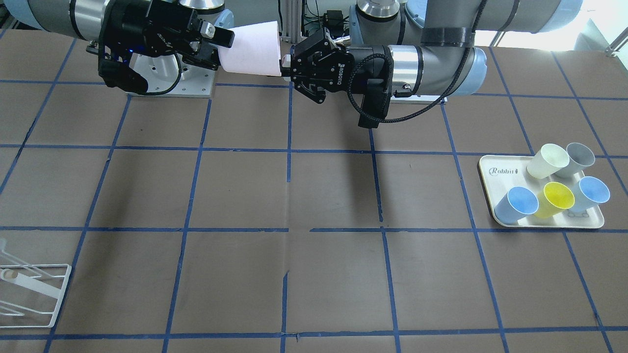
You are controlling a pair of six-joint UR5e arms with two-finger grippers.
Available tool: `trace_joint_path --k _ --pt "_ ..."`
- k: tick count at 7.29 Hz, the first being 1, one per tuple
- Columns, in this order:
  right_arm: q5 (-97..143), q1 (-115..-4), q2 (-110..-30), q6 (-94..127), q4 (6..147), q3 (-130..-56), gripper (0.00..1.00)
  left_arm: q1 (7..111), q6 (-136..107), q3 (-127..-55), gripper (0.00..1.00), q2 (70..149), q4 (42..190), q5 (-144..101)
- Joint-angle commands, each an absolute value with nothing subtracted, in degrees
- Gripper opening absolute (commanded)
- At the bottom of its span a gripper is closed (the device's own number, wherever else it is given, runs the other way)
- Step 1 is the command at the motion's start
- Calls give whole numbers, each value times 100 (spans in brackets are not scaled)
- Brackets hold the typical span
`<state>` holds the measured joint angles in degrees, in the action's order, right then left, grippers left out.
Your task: Transfer IKEA cup to right arm and place on rack
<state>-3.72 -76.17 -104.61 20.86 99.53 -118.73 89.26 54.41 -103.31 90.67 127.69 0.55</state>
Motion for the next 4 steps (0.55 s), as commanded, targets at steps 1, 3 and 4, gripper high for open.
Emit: trace_joint_path --k 1,3,4 --pt "-369 -7620 -10459 2101 9967 -11874 68 8930 5440 -10327 0 9070 12771 62" --pt "-360 -7620 -10459 2101 9967 -11865 66 8930 5440 -10327 22 9070 12779 62" --pt "-360 -7620 -10468 2109 9967 -11865 66 8930 5432 -10310 30 9070 12788 70"
